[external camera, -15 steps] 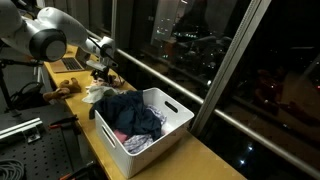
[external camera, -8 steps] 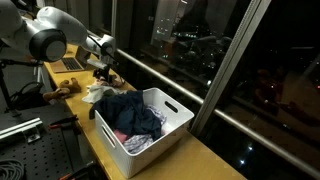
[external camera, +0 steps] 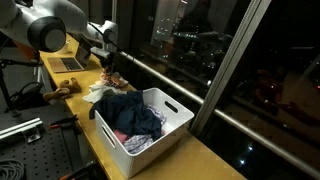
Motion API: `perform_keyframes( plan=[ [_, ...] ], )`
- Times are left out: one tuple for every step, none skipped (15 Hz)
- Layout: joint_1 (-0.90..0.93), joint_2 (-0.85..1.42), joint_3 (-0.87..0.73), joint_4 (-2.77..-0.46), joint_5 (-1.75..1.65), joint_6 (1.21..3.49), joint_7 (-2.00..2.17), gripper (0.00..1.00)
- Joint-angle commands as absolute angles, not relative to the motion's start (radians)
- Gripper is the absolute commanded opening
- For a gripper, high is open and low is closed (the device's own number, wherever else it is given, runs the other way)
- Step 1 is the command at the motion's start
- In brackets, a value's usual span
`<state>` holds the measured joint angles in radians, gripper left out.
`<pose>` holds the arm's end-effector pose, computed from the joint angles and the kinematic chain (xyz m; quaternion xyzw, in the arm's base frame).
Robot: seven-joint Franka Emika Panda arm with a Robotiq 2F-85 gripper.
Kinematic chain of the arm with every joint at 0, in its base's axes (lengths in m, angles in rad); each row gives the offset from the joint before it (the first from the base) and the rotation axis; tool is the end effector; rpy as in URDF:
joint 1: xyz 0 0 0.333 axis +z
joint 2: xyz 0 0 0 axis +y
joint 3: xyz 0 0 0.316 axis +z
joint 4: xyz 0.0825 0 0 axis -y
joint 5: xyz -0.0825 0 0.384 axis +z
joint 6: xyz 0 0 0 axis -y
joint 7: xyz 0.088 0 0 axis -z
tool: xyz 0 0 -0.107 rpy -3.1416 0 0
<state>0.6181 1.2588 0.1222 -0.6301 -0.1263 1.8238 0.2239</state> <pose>0.6292 0.4908 0.1993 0.9720 0.2332 -0.0263 0.0152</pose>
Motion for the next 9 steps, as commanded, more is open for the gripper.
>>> perform_keyframes(
  plan=[
    [0.595, 1.119, 0.09, -0.717, -0.148, 1.825, 0.268, 0.02],
    [0.587, 1.089, 0.081, -0.729, -0.15, 1.828, 0.276, 0.02],
    [0.578, 1.059, 0.072, -0.744, -0.152, 1.837, 0.287, 0.02],
    [0.568, 1.027, 0.063, -0.762, -0.152, 1.842, 0.292, 0.02],
    [0.557, 0.996, 0.056, -0.78, -0.151, 1.849, 0.3, 0.02],
    [0.545, 0.964, 0.05, -0.803, -0.149, 1.859, 0.306, 0.02],
    [0.531, 0.931, 0.044, -0.827, -0.148, 1.866, 0.307, 0.02],
    [0.516, 0.899, 0.04, -0.856, -0.145, 1.88, 0.307, 0.02],
    [0.499, 0.864, 0.038, -0.889, -0.142, 1.904, 0.305, 0.02]
  ],
)
